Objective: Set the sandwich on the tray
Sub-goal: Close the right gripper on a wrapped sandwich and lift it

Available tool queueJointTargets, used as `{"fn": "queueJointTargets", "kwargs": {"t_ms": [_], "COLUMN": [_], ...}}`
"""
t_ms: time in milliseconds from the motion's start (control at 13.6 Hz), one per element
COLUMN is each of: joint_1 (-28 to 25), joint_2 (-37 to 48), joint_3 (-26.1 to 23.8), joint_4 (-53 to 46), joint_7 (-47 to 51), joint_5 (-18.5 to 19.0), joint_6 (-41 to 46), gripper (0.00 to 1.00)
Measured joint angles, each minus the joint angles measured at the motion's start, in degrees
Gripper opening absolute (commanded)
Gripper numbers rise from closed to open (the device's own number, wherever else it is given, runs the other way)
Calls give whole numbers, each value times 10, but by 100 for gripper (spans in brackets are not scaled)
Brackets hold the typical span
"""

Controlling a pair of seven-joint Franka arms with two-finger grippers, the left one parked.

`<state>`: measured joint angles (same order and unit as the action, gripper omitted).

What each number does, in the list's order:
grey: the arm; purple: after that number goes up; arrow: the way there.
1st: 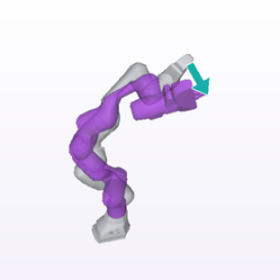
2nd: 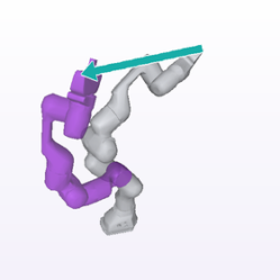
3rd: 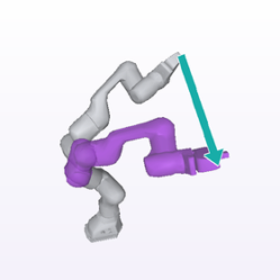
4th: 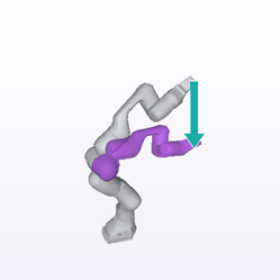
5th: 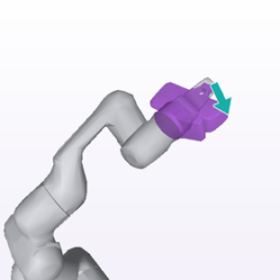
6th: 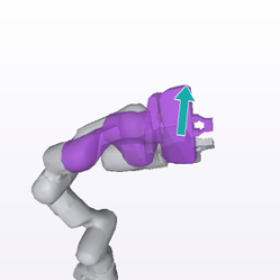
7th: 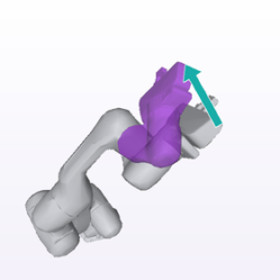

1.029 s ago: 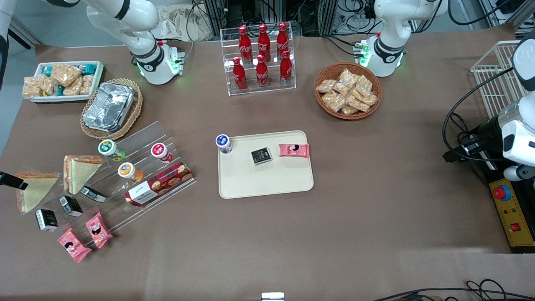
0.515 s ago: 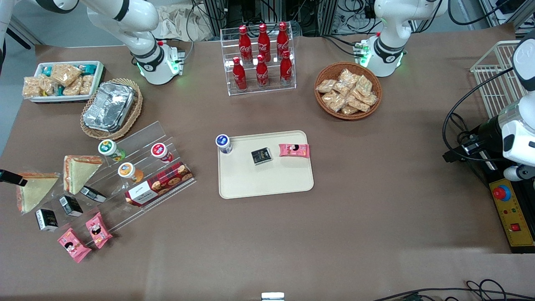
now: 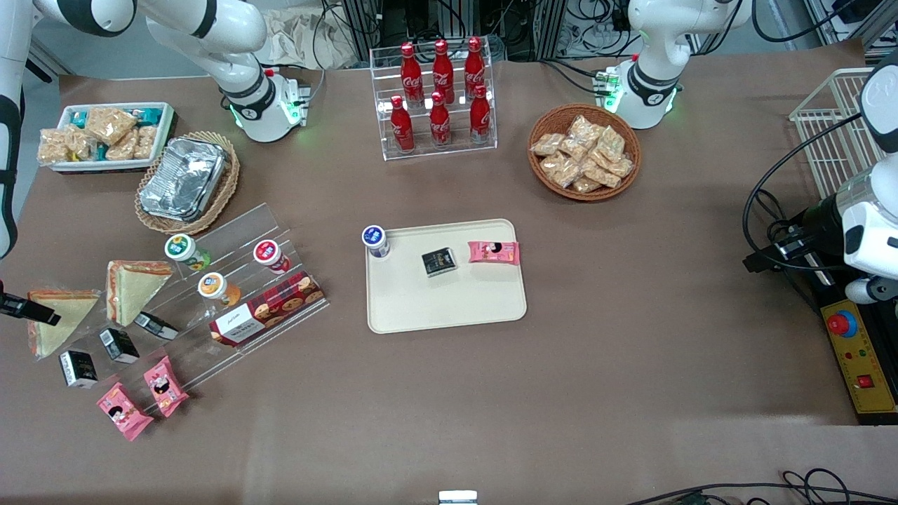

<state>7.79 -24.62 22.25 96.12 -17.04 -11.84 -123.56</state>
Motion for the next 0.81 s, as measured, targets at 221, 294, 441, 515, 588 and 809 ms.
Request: {"fn": "queueJointTargets", "kwargs": {"t_ms": [221,294,441,515,588,809], "joint_1": [0,0,0,0,0,-1], "joint_2": [-5,-4,-4,-3,-2,11], "joint_3": [0,0,0,0,1,1], "joint_4": [0,0,0,0,-3,-43], "joint_7": [16,16,16,16,16,16], "joint_5": [-2,-2,-2,-2,-2,-2], "joint_6": [-1,-1,0,0,5,95], "gripper": [0,0,0,0,0,0]}}
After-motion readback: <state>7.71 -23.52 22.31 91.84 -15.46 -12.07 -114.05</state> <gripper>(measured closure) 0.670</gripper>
